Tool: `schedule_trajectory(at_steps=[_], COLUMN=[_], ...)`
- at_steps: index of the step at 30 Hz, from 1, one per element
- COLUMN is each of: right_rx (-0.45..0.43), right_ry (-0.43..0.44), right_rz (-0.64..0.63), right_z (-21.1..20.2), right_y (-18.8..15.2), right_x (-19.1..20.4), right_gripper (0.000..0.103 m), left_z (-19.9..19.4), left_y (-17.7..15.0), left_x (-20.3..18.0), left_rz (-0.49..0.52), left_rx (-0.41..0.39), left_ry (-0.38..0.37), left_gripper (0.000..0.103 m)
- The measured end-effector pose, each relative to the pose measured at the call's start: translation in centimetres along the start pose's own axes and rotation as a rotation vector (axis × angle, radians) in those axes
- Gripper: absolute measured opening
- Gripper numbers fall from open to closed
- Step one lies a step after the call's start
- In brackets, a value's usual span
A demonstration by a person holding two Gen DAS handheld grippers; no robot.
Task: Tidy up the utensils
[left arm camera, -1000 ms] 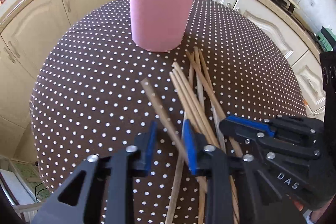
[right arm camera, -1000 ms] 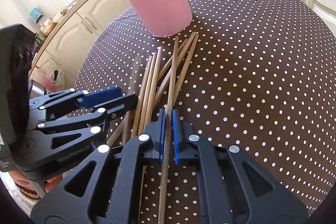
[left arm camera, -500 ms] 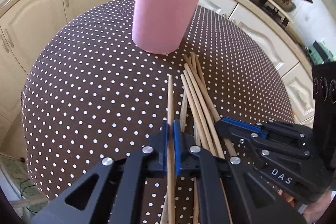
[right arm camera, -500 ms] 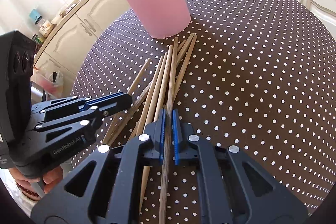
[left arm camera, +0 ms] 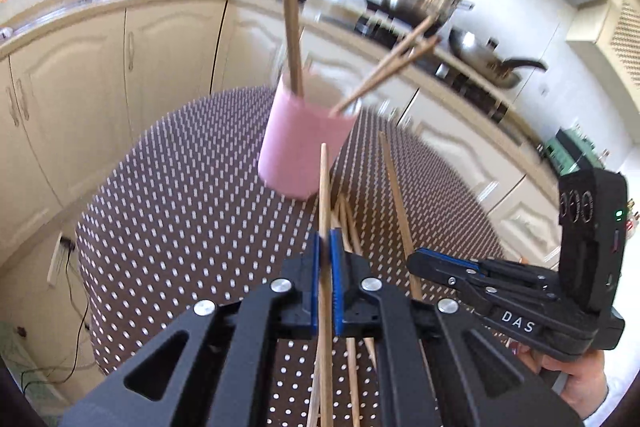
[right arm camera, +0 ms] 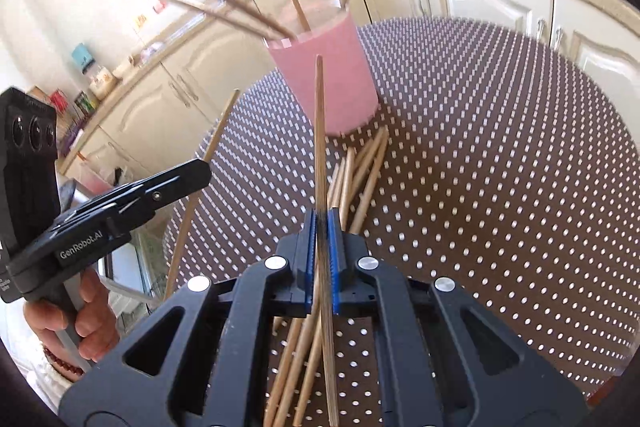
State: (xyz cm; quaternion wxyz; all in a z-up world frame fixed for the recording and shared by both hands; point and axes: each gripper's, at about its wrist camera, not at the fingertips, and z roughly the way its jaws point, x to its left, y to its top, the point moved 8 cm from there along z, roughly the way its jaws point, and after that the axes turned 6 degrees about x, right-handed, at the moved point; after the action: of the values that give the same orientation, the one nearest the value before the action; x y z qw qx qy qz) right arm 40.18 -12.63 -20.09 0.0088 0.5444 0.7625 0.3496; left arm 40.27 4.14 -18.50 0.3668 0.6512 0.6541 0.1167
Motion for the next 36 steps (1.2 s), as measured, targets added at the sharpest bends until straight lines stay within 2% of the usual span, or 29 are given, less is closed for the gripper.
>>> schedule_trajectory(at_steps=[6, 12, 15, 17, 19, 21, 23, 24, 29, 32, 33, 36], right_rx=[-0.094, -0.164, -0.183, -0.164, -0.138, -0.052, -0.015, 0.034, 0.173, 0.225, 0.231, 0.258], right_ry=[0.022, 0.054, 0.056, 0.043, -0.004, -0.067, -0.177, -0.221, -0.316, -0.354, -0.361, -0.383], right_rz=[0.009, 0.016, 0.012, 0.015, 0.017, 0.025, 0.012, -0.002, -0.013, -0.025, -0.029, -0.045], right_z=[-2.2, -3.9, -4.4, -3.9, -3.3, -1.7, -0.8, 0.1, 2.6, 3.8, 4.2, 5.2], right_y=[1.9, 3.5, 4.2, 4.5, 4.5, 4.2, 3.9, 3.5, 2.6, 2.2, 2.2, 2.3], right_x=[1.1, 1.7, 1.7, 1.3, 0.3, -1.3, -3.0, -3.9, -5.9, -5.9, -5.8, -5.7], right_gripper=[0.006, 0.006, 0.006, 0.006, 0.006, 0.007, 0.007, 0.007, 0.008, 0.028, 0.031, 0.031], left_z=[-3.0, -4.8, -4.8, -4.2, -2.9, -1.6, -0.4, 0.2, 2.7, 3.4, 3.5, 3.7], left_y=[2.4, 3.9, 4.6, 4.9, 4.7, 4.3, 3.9, 3.6, 2.9, 2.7, 2.6, 2.4], left_x=[-1.6, -1.5, -1.5, -1.3, -0.8, -0.3, 0.4, 0.6, 1.7, 2.1, 2.2, 2.5], left_rz=[0.042, 0.046, 0.044, 0.037, 0.029, 0.024, 0.011, 0.006, -0.017, -0.021, -0.023, -0.023], left_rx=[-0.132, -0.207, -0.217, -0.197, -0.150, -0.109, -0.075, -0.056, 0.009, 0.031, 0.035, 0.041], left_ry=[-0.026, -0.044, -0.049, -0.053, -0.015, 0.006, 0.014, 0.021, 0.039, 0.046, 0.043, 0.048], left_gripper=[0.006, 0.006, 0.006, 0.006, 0.006, 0.006, 0.006, 0.006, 0.006, 0.006, 0.006, 0.006])
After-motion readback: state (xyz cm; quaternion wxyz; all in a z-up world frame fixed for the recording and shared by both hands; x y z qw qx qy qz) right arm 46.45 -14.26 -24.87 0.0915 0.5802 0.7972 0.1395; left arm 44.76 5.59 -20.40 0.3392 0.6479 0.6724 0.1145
